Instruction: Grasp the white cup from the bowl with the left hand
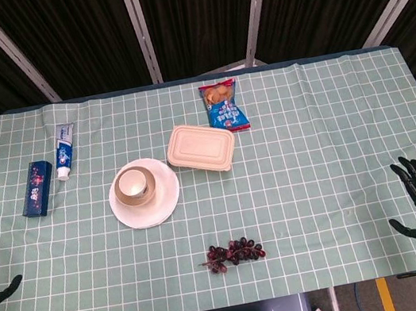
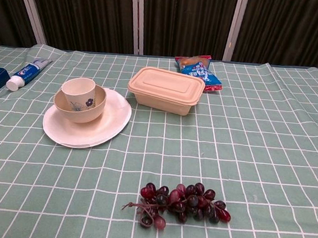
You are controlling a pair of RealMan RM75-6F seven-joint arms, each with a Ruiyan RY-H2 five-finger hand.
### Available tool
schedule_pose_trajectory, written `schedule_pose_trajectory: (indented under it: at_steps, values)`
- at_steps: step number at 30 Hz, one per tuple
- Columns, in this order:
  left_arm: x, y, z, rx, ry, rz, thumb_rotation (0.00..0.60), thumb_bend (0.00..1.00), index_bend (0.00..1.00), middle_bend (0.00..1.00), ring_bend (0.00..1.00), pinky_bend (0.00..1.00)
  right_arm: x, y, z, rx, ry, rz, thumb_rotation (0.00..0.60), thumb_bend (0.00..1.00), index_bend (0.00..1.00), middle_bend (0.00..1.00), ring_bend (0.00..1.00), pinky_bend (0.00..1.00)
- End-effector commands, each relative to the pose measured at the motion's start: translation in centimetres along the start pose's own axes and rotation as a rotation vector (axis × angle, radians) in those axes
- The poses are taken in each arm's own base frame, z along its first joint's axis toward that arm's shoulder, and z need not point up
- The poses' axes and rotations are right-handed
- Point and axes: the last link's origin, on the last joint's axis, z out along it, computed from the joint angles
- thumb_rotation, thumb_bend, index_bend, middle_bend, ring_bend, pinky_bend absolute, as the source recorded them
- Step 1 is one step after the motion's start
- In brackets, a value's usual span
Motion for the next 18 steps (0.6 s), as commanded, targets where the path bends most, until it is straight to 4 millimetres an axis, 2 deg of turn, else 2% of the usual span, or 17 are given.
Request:
schedule_pose_trajectory:
  at_steps: [1, 13, 18]
  values:
    - [-0.1, 0.0, 0.0, 0.000, -0.002, 0.000, 0.600, 0.00, 0.00, 0.00, 0.00, 0.00, 0.0, 0.0, 0.0, 0.000, 0.001, 0.001, 0.600, 0.07, 0.02, 0.00, 0.00, 0.00]
    - [-0.2, 0.3, 0.4, -0.022, -0.007, -0.001, 0.600, 0.00, 0.00, 0.00, 0.00, 0.00, 0.2, 0.0, 0.2, -0.005, 0.005, 0.009, 0.600, 0.07, 0.02, 0.00, 0.00, 0.00]
    - [-1.5, 2.4, 2.3, -0.083, -0.026, -0.019, 0.600, 0.01, 0.03, 0.00, 0.00, 0.00, 0.5, 0.3, 0.3, -0.018, 0.013, 0.028, 0.600, 0.07, 0.02, 0.00, 0.00, 0.00]
